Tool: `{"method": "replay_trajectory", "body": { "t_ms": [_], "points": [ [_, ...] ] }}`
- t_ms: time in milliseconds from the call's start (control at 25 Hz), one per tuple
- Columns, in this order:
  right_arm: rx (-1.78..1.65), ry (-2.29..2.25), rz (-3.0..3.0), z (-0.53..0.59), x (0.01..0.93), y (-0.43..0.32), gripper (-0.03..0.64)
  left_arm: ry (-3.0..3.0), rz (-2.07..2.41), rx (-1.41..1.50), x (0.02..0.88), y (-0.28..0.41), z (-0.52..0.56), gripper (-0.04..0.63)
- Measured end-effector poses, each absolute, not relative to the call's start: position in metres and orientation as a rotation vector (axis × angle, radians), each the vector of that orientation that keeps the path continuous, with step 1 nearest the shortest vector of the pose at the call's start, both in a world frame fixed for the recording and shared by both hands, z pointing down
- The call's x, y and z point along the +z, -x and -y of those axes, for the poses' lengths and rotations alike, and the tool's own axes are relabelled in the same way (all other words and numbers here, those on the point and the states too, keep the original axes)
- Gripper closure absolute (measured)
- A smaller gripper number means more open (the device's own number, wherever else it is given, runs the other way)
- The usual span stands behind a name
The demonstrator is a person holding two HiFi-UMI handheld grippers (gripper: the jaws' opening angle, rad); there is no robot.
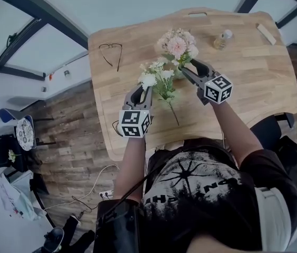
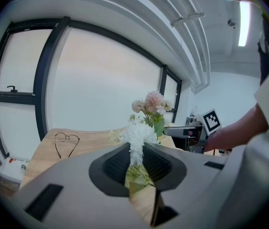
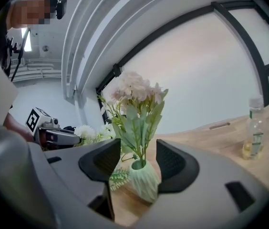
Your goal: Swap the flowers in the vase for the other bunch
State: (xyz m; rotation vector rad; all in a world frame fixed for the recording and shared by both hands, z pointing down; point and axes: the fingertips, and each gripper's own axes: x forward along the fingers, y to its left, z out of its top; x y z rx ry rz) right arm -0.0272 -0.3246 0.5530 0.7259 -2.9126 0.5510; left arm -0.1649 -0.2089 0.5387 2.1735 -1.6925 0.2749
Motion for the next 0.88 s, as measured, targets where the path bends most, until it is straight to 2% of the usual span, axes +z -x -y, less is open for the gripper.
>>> {"method": "replay_trajectory", "body": {
  "t_ms": [640,800,880],
  "points": [
    [0.413,-0.824,2.926,0.280,0.500,0.025,0.402,-2.262,1.634,0.192,0.506,0.180,0.194,0.509],
    [0.342,-0.808,2.954,0.261,0.479,0.040,0.521,-2.300,1.610,0.182,0.494,0.185,0.191,0.509],
    [0.322,-0.812,2.963,0.253,0.470,0.047,0.556,-2.320,1.603,0.179,0.488,0.189,0.189,0.509]
  ]
}}
